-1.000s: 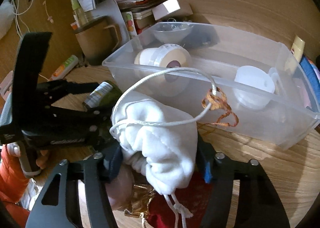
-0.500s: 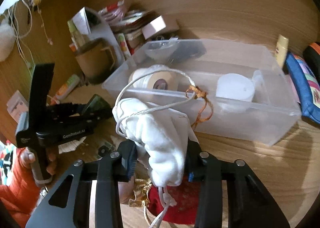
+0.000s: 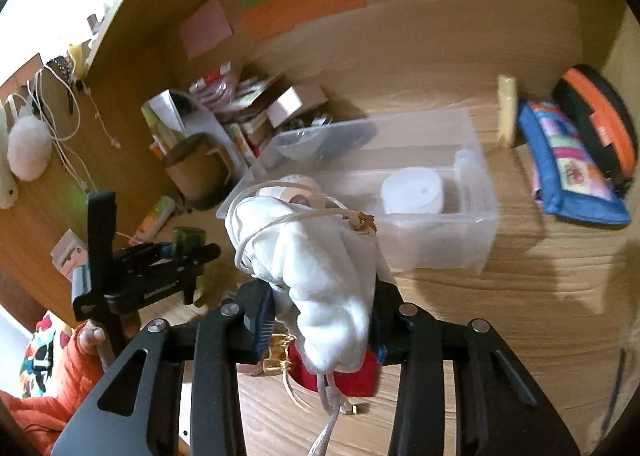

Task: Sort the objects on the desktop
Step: 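Lift the green bottle and white pouch and carry them over the box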

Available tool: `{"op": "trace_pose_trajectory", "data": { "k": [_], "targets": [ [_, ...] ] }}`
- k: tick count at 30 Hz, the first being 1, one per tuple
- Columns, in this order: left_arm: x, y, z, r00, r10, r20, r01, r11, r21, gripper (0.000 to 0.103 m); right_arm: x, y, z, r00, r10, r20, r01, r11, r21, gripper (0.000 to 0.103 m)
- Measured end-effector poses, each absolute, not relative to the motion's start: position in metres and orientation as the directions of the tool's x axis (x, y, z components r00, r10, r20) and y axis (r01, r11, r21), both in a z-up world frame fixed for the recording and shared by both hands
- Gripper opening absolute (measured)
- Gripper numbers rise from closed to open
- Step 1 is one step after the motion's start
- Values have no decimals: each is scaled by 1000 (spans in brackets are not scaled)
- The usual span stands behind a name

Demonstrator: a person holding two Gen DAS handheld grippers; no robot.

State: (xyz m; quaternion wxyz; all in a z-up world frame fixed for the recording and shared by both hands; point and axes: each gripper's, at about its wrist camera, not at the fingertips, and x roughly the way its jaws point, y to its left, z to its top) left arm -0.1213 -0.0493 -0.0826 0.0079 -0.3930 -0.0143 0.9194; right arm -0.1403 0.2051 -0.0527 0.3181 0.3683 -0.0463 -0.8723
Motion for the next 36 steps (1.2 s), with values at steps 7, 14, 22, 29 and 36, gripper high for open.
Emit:
{"op": "trace_pose_trajectory", "data": {
  "k": [7,14,22,29,36],
  "targets": [
    [-108,-43,-44,-727,84,-681,-59,-996,-61,41,-131,221,-27,-568,-588,-576,528,-797,293,34],
    [-109,-35,-19,-740,123,-662,-104,-992,-69,41,-125,229,-14,-580,-601,-550,545,-788,286,34],
    [-130,-27,-7,-717,181,-674,-159,-983,-95,41,-144,236,-21,-555,-633,-539,526,-770,362,34],
    [-157,-27,0,-706,211,-676,-161,-977,-138,41,-168,237,-32,-554,-629,-546,502,-775,384,34],
    [-182,-20,3,-692,226,-685,-178,-974,-142,41,-194,237,-46,-524,-647,-554,480,-762,435,34]
  ]
}}
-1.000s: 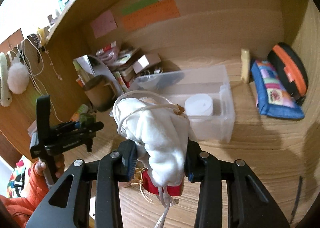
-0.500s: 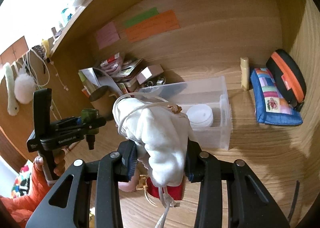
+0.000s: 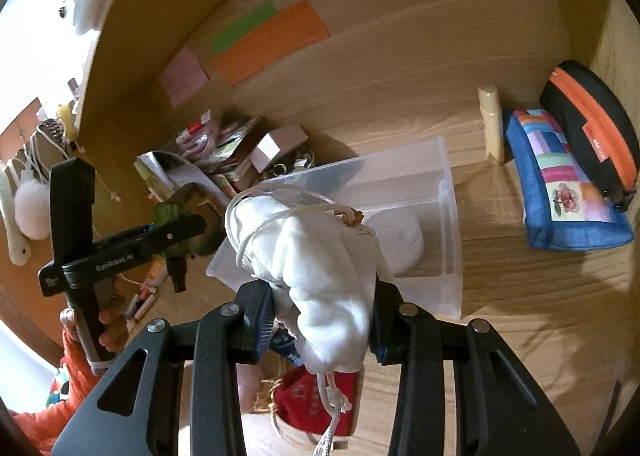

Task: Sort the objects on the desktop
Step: 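Lift the green bottle and white pouch and carry them over the box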

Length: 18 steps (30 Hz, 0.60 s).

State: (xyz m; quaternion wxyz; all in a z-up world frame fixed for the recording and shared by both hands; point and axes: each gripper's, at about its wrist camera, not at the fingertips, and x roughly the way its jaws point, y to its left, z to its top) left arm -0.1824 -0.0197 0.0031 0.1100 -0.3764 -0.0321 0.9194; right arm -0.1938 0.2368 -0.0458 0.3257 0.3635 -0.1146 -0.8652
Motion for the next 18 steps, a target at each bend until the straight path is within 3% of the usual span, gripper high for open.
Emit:
{"op": "trace_pose_trajectory", "data": {
  "k": [18],
  "targets": [
    [-248,25,-2,-644,286,-710,-260,-954,-148,41,-241,227,-66,-503,-616,-607,482,-782,395,35]
  ]
}}
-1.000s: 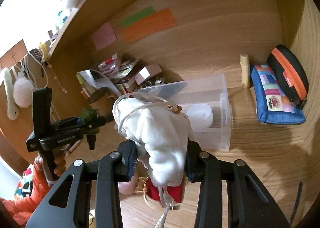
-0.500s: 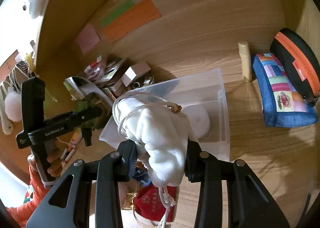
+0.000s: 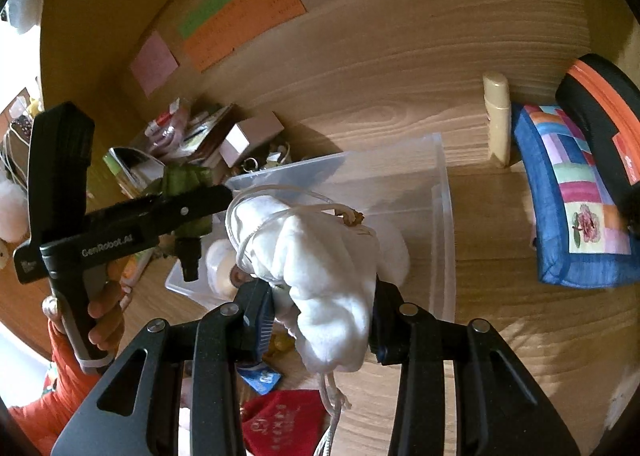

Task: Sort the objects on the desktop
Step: 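Lift the green bottle and white pouch and carry them over the box, then open both grippers to release the bottle and pouch into the box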

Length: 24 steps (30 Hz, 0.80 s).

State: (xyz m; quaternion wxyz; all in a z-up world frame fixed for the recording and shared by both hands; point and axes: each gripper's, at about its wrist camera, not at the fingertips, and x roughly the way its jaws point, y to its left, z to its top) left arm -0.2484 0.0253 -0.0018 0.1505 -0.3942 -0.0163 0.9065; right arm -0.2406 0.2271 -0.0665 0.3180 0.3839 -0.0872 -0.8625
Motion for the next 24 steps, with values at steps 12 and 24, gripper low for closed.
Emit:
{"op": "trace_pose_trajectory", "data": {
  "k": [12,24],
  "targets": [
    [-276,45,-31,-605,275,-747,-267,-954,-134,41,-250,220,-77,-501,-569,-652,485,-809,333,40],
    [-287,53,-56,-568,253,-783,-270,-956,-114,41,-244,207,-78,-557,-493,-668,491,-845,213,47]
  ]
}}
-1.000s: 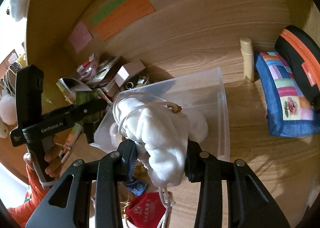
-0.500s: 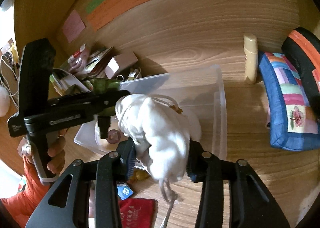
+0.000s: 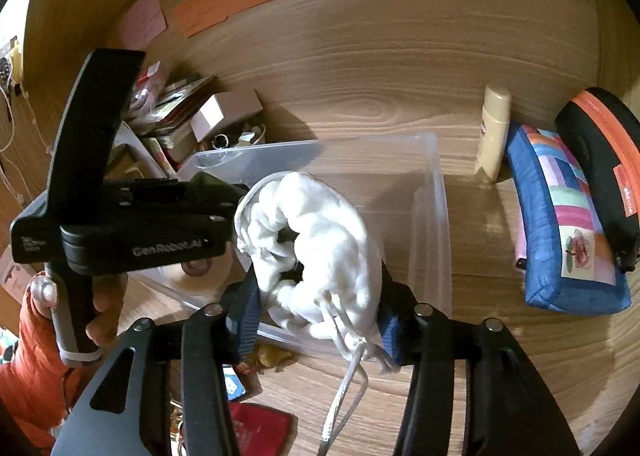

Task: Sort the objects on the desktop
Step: 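Open both grippers to release the bottle and pouch into the box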

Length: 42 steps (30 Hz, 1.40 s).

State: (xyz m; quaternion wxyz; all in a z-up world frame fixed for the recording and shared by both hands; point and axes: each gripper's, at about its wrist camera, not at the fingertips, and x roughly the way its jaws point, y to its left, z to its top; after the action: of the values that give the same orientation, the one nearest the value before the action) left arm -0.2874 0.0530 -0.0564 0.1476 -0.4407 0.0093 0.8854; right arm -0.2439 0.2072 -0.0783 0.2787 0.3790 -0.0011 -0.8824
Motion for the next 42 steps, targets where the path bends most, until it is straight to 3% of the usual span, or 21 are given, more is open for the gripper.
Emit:
{"op": "trace_pose_trajectory", "data": {
  "k": [5,8,10,13,24,33,42],
  "targets": [
    [-288,52,-57,-563,251,-787,-267,-957,-114,41,-243,206,-77,-557,-491,-670,494,-844,208,50],
    [-289,53,-58,-560,246,-791,-265,-958,-110,41,-241,207,-75,-557,-498,-665,496,-841,215,57],
    [-289,53,-60,-555,244,-795,-262,-959,-111,42,-239,209,-73,-563,-504,-655,495,-840,222,71],
    [-290,53,-61,-542,251,-802,-257,-958,-127,43,-235,215,-67,-591,-502,-631,483,-847,222,74],
    [-278,48,-46,-591,220,-776,-240,-966,-91,59,-228,221,-55,-656,-472,-588,446,-872,202,81],
    [-247,35,-26,-643,146,-752,-203,-979,-16,71,-226,223,-49,-676,-434,-596,421,-891,171,82],
    [-203,10,0,-687,111,-718,-156,-988,-4,74,-193,218,-25,-695,-423,-581,426,-894,141,82]
  ]
}}
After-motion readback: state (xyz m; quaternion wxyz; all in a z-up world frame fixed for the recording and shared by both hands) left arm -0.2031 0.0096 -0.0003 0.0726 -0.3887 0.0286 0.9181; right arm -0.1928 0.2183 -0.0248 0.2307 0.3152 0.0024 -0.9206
